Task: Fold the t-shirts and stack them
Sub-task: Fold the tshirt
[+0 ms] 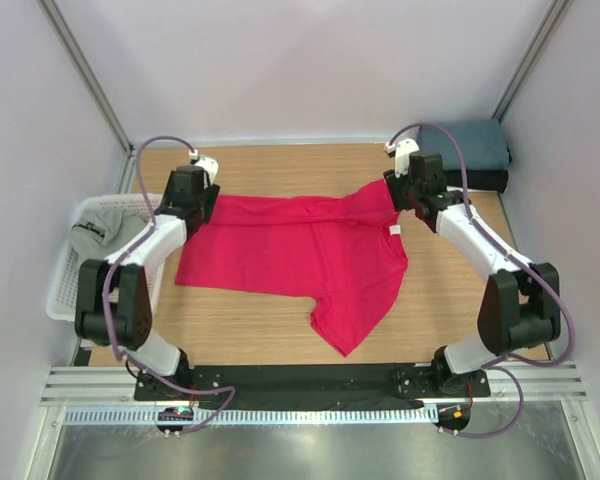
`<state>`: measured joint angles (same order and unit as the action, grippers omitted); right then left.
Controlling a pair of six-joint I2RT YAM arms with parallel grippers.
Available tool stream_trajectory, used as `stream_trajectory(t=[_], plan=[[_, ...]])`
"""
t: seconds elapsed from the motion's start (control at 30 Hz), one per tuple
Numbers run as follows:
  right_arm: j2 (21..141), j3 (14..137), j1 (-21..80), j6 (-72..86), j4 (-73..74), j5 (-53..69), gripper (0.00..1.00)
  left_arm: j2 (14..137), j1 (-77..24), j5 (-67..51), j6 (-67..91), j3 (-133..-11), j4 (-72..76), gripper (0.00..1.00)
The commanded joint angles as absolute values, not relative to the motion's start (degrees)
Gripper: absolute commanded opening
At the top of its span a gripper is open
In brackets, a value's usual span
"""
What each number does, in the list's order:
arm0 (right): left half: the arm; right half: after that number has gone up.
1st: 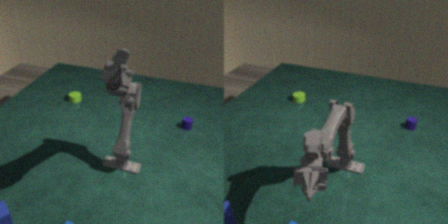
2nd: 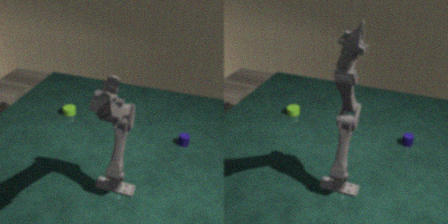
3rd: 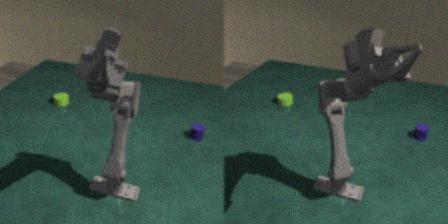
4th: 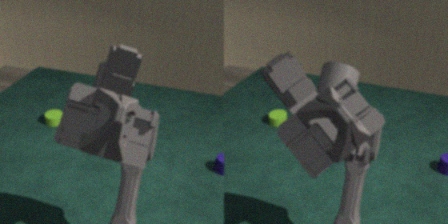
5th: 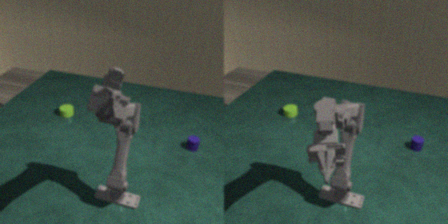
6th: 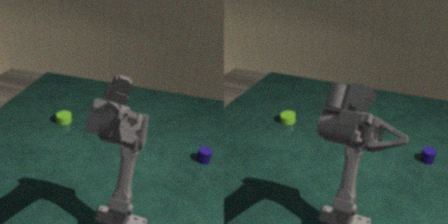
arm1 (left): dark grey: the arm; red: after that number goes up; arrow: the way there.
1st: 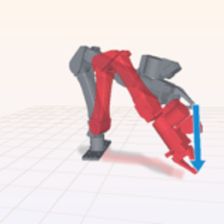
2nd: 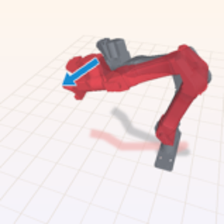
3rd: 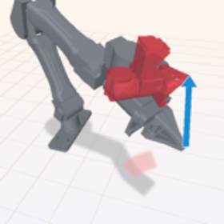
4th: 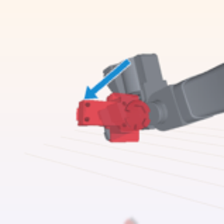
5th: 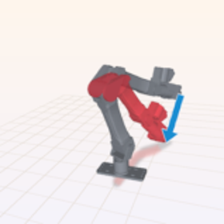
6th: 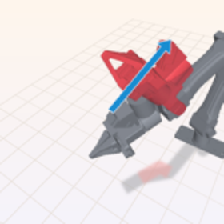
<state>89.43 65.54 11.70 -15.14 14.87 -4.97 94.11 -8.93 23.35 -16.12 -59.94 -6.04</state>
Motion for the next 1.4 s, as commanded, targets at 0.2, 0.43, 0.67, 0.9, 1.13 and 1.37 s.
stream_trajectory(t=[0.2, 0.43, 0.67, 0.9, 1.13, 1.37], plan=[[89.6, 66.9, 16.3, -18.9, 14.4, -2.4, 0.47, 86.1, -11.6, 13.6, -9.8, -58.6, -11.5, 0.67], [96.8, 68.4, 20.6, -19.0, 14.3, 2.4, 0.42, 92.3, -12.1, 4.5, -6.7, -58.6, -15.0, 0.60], [103.0, 70.3, 22.9, -18.1, 14.0, 2.1, 0.40, 97.4, -12.1, 0.2, -4.2, -58.8, -17.8, 0.55], [106.5, 69.3, 23.9, -18.5, 12.0, 1.0, 0.40, 101.2, -12.1, -2.6, -3.3, -59.6, -19.0, 0.53], [108.3, 69.1, 24.2, -19.9, 8.8, -1.6, 0.40, 102.5, -12.2, -2.6, -3.3, -59.3, -19.0, 0.52], [109.4, 69.9, 24.1, -20.1, 7.0, -2.8, 0.40, 102.3, -12.1, -2.3, -3.3, -59.2, -19.0, 0.52]])
